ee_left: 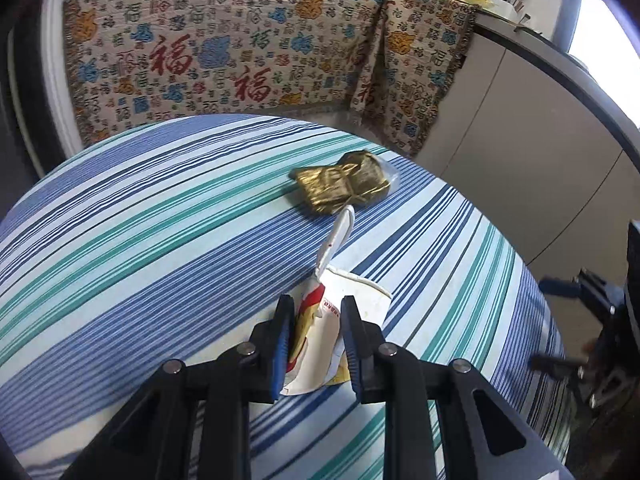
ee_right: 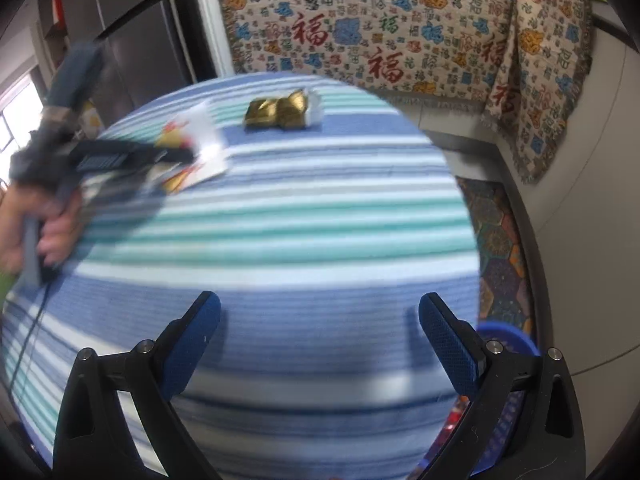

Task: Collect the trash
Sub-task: 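Grasp the white-red wrapper with the left gripper while the right gripper approaches the gold foil wrapper, then grasp the gold foil wrapper with the right gripper and lift it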

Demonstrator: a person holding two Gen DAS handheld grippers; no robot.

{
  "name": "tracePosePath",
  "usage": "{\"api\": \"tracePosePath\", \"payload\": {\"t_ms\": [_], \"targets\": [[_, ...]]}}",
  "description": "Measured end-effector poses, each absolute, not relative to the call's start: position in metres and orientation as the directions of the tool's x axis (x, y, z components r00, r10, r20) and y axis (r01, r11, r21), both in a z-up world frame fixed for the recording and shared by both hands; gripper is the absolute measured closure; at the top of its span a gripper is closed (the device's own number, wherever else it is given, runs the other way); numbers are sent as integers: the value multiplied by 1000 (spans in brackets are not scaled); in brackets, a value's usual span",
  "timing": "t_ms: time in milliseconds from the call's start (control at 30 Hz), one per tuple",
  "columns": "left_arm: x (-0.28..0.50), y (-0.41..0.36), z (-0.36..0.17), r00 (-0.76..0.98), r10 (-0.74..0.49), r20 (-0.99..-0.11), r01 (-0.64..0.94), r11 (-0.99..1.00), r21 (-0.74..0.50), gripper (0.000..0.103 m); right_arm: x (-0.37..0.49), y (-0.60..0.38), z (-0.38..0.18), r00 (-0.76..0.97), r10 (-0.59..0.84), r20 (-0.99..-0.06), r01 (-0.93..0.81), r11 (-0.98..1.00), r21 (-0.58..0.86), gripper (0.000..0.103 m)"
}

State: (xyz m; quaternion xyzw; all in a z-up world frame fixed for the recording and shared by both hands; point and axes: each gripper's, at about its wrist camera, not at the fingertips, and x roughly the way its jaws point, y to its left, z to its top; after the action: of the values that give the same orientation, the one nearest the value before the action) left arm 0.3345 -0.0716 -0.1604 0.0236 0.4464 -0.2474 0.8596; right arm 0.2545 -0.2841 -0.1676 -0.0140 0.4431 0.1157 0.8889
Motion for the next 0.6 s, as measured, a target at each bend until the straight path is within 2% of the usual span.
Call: {"api": "tracePosePath", "payload": {"t_ms": [133, 233, 500, 533, 567, 600], "targets": [[307, -46, -154, 549, -277, -788, 351, 933, -83, 79, 313, -283, -156, 596, 227, -770, -223, 968, 113, 3], [297, -27, -151, 598, -216, -772, 273, 960, -57, 79, 362, -271, -152, 579, 285, -764, -252, 954, 165, 3], [298, -3, -150, 616, -214, -758, 208, 972, -106, 79, 452, -255, -167, 537, 348, -769, -234, 937, 261, 3], [299, -1, -151, 614, -217, -759, 206, 972, -111, 78, 457, -254, -170, 523, 367, -770, -232, 930, 286, 17], [299, -1, -151, 613, -220, -759, 206, 972, -116, 78, 460, -253, -172, 505, 392, -769, -240, 920, 311, 38], [299, 0, -151, 611, -223, -760, 204, 971, -121, 78, 460, -253, -173, 494, 399, -772, -237, 917, 322, 74]]}}
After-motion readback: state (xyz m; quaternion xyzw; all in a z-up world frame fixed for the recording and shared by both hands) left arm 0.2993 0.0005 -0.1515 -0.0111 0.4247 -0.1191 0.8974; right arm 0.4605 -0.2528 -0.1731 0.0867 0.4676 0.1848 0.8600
